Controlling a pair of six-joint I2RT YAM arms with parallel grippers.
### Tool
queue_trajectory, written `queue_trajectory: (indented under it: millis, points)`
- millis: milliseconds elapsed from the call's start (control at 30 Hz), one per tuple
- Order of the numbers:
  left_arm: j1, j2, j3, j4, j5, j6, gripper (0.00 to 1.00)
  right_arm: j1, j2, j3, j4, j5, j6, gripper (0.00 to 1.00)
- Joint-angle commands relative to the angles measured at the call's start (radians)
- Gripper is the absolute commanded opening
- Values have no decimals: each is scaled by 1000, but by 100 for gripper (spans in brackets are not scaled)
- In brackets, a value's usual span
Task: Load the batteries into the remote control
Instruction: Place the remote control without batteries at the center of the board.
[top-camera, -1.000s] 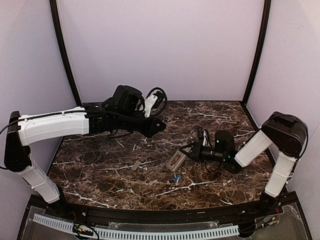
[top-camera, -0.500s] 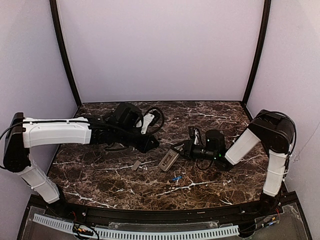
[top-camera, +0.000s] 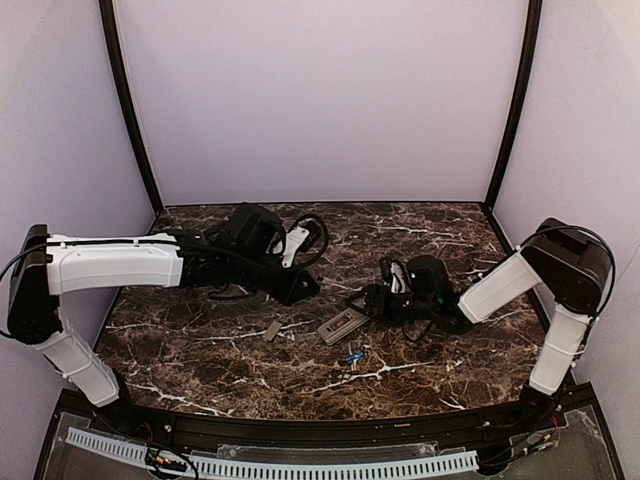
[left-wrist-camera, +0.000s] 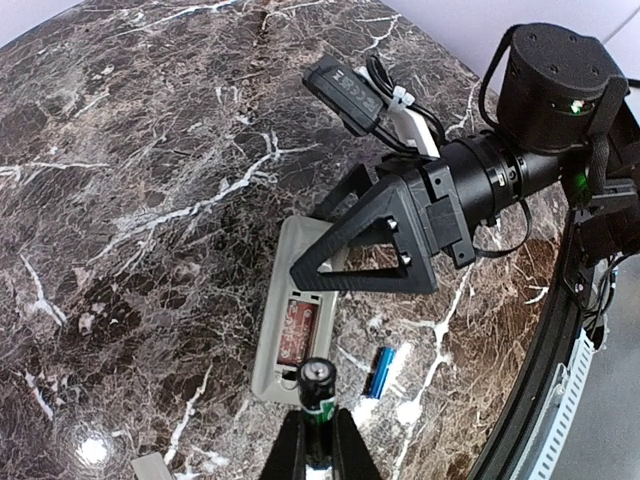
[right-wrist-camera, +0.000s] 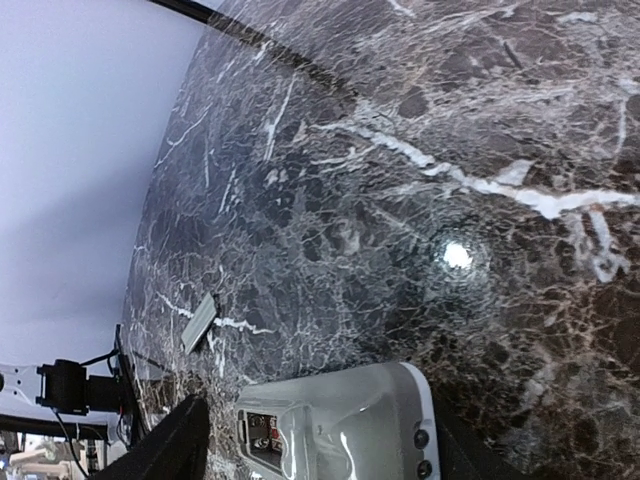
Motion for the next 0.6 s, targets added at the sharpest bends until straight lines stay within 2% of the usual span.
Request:
queue_trajectory:
  millis: [0, 167, 433, 567]
  points:
    - [5, 16, 3, -40, 68, 68, 0, -33, -51, 48, -233, 57, -143, 79]
    - [5, 47, 4, -50, 109, 91, 0, -112, -72, 30, -275, 18, -192, 78]
    - [5, 178, 109, -111, 196, 184, 0, -137, 8, 75, -226, -207, -269, 60]
    - [5, 241, 142, -94, 213, 176, 0, -121, 46, 95, -214, -254, -273, 54]
